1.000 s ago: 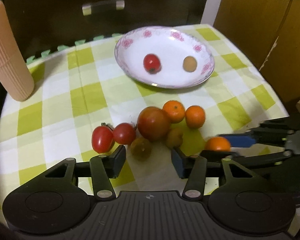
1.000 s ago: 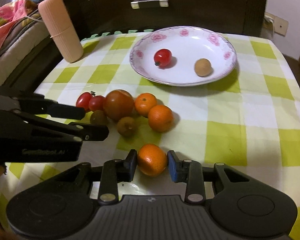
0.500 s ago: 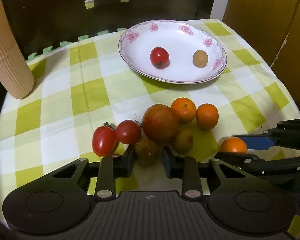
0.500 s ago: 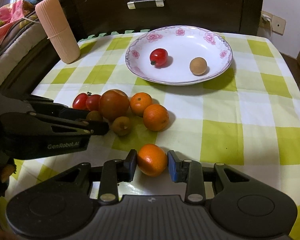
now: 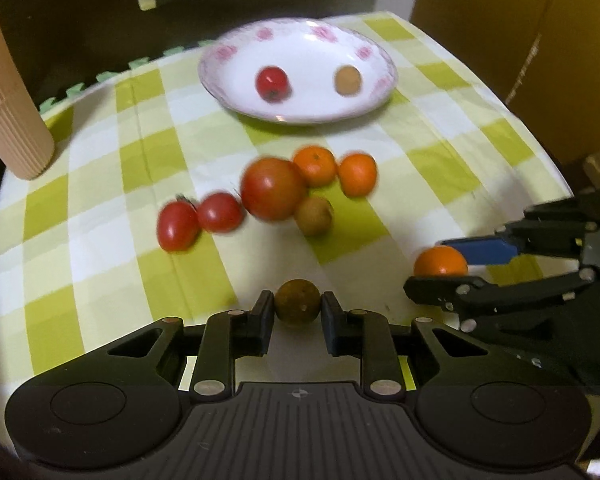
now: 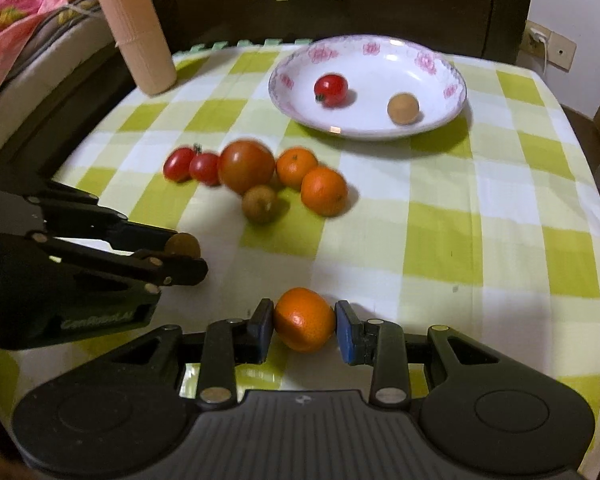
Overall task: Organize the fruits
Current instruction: 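Grasp the brown kiwi-like fruit with the left tool while the right tool holds the orange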
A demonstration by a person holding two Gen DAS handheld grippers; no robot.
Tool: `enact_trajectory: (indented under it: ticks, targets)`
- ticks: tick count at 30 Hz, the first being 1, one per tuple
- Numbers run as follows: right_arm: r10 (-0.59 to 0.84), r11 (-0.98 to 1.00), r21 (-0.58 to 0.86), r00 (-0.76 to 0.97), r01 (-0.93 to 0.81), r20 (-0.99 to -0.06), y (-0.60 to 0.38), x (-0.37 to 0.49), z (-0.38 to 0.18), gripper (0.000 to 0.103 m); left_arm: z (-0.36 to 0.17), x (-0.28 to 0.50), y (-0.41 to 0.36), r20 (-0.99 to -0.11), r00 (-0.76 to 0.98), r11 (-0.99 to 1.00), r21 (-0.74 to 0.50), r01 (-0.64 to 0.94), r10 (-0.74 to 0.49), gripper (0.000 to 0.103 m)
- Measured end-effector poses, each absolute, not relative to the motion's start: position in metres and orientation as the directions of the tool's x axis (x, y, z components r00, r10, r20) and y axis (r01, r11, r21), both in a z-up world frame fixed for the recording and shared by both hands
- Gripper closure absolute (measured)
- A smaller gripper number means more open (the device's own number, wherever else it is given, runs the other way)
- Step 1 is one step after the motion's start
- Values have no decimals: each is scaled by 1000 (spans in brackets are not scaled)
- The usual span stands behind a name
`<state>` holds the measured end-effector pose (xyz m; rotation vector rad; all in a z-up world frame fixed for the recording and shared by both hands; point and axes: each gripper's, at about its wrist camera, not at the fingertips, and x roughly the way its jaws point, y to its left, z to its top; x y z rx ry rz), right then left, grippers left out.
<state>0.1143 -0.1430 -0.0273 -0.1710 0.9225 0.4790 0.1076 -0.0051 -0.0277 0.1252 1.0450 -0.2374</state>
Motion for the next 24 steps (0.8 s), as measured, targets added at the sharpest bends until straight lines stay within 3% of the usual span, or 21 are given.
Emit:
enact_trajectory:
  ticks: [9,12,16,20,24]
  targets:
    - [318,868,23,520,-497,-793,-142,108,-29,71,-34,100,-8,-869,478,963,8,268,-125,65]
    - [327,864,28,518,-503,-790,-143,109,-28,70,-35,99,-10,-871,477,962,18,272,-119,51]
    - [331,863,27,524,-505,-785,-144,110,-28,70,-36,98,-12,-869,481,961,24,274,-115,50]
    - [319,863,8,531,-506,-785,-142,109,-28,70,-36,97,-12,-866,486,961,27,274,-114,50]
    - [312,864,0,534,-504,-786,-141,108,-27,71,-35,96,-14,-866,488,960,31,279,-113,63]
